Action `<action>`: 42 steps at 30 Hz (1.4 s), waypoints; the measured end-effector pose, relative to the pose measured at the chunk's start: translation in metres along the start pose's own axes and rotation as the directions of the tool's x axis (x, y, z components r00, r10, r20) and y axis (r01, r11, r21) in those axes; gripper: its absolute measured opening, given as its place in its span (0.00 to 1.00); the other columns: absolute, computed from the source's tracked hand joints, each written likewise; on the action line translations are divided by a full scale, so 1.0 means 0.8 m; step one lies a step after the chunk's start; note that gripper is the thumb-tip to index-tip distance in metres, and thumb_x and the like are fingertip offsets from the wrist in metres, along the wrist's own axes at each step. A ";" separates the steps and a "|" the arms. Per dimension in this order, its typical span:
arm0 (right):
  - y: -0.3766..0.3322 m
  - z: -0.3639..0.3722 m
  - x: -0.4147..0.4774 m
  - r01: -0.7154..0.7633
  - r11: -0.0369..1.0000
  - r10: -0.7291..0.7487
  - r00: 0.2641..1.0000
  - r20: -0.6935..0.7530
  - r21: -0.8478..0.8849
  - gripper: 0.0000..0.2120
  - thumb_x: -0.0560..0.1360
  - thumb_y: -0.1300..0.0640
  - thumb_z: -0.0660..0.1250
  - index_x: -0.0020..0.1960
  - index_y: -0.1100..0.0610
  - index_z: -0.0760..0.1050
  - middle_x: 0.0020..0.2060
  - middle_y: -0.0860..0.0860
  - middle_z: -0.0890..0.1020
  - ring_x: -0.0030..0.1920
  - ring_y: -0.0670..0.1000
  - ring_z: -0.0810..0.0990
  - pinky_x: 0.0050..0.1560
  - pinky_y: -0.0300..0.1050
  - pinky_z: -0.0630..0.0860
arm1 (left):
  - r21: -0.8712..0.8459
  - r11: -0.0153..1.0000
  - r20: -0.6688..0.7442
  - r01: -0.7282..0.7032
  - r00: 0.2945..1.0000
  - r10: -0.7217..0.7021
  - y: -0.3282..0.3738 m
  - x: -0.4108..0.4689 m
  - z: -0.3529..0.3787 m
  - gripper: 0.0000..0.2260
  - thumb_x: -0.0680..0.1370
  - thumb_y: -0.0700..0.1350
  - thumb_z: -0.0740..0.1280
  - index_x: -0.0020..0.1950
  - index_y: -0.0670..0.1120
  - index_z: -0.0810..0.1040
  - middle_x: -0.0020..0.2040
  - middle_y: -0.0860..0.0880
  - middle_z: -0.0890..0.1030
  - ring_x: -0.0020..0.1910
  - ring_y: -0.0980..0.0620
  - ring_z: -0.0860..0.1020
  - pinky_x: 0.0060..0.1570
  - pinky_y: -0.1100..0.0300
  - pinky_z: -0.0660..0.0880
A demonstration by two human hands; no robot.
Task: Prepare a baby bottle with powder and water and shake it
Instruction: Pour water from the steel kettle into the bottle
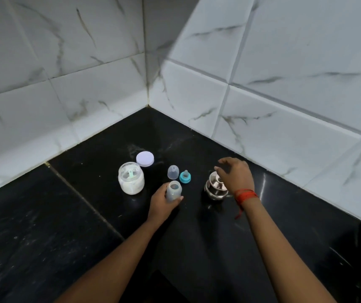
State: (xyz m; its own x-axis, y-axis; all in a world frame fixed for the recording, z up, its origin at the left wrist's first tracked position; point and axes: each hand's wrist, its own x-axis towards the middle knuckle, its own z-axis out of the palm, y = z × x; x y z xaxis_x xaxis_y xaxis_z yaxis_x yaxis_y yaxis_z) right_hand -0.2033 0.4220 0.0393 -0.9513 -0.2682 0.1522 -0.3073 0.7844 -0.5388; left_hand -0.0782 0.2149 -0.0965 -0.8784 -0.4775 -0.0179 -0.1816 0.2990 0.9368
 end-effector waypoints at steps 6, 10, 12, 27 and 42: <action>0.071 -0.011 -0.014 -0.274 0.962 0.266 0.938 0.224 0.003 0.32 0.69 0.39 0.77 0.65 0.58 0.78 0.61 0.53 0.81 0.63 0.55 0.79 0.60 0.45 0.74 | -0.022 1.000 0.009 -0.002 1.000 0.002 -0.006 0.002 -0.001 0.23 0.70 0.44 0.82 0.60 0.57 0.78 0.55 0.61 0.83 0.55 0.69 0.79 0.54 0.72 0.74; 0.091 0.004 -0.018 -0.322 0.946 0.295 0.892 0.343 0.024 0.20 0.71 0.42 0.77 0.50 0.59 0.84 0.47 0.53 0.86 0.48 0.52 0.83 0.46 0.42 0.75 | -0.011 1.000 0.014 -0.004 1.000 0.005 -0.010 0.004 -0.001 0.24 0.69 0.44 0.83 0.60 0.55 0.79 0.55 0.60 0.83 0.54 0.67 0.80 0.52 0.73 0.74; 0.095 0.014 -0.019 -0.322 0.945 0.289 0.900 0.326 0.052 0.17 0.74 0.45 0.75 0.44 0.60 0.84 0.42 0.55 0.86 0.41 0.50 0.81 0.40 0.41 0.74 | -0.009 1.000 0.014 -0.005 1.000 0.005 -0.010 0.005 -0.002 0.24 0.68 0.43 0.83 0.60 0.55 0.79 0.55 0.59 0.83 0.54 0.66 0.81 0.51 0.73 0.75; 0.093 0.064 -0.036 -0.445 0.606 0.351 0.893 0.281 0.659 0.18 0.83 0.59 0.62 0.34 0.58 0.69 0.28 0.54 0.73 0.24 0.48 0.74 0.25 0.39 0.75 | 0.007 0.999 0.081 0.053 0.995 -0.053 0.007 0.012 -0.011 0.24 0.68 0.41 0.84 0.59 0.51 0.78 0.55 0.54 0.82 0.53 0.59 0.80 0.49 0.75 0.74; 0.026 -0.030 -0.027 -0.172 0.605 0.155 0.983 0.097 0.777 0.17 0.81 0.55 0.64 0.34 0.55 0.69 0.27 0.50 0.70 0.26 0.46 0.67 0.26 0.37 0.64 | -0.055 0.987 0.018 -0.149 0.988 0.150 0.079 0.017 -0.035 0.29 0.64 0.49 0.86 0.62 0.49 0.83 0.57 0.54 0.85 0.55 0.57 0.83 0.55 0.64 0.80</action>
State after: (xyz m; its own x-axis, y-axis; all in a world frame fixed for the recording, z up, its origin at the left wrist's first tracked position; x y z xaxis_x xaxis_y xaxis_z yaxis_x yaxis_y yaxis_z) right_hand -0.1898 0.4572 0.0444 -0.9806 -0.1957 -0.0142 -0.0027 0.0858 -0.9963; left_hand -0.0889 0.2042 -0.0281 -0.9036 -0.4122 0.1167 -0.0241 0.3209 0.9468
